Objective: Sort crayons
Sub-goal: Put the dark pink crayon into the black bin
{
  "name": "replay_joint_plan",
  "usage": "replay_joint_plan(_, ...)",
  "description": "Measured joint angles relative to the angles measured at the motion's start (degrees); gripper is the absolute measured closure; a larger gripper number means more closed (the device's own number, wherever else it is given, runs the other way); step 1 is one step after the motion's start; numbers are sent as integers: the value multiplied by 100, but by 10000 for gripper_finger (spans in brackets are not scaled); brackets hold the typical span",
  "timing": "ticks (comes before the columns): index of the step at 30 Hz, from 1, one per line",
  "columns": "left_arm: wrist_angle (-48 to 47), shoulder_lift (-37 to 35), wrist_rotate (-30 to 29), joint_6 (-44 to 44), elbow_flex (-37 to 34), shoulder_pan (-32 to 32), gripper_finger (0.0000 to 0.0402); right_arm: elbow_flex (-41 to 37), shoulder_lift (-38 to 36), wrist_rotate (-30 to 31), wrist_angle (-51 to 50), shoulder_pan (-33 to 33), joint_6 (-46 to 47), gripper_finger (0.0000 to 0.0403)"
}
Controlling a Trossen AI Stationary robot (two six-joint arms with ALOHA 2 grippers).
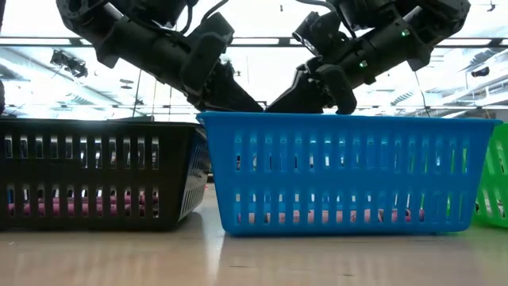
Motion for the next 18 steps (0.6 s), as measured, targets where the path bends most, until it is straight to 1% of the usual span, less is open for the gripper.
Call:
replay_joint_plan(6,-8,0,-15,-3,1,2,369,0,0,14,32,0,54,378)
replay_joint_plan(10,-31,-2,-17,-4,1,2,369,0,-5,143,36,15,209,378)
replay_joint_plan(14,-287,-103,-10,-43,-1,-23,366,147,-265,542,-81,91,444,378)
replay_joint_plan(16,-377,-245,-8,-79,1,-56,366,222,-473,720,-338,131,438,378)
replay_joint_plan(18,-658,-424,-9,-89,1,-102,366,232,-638,883,-652,159,420,378)
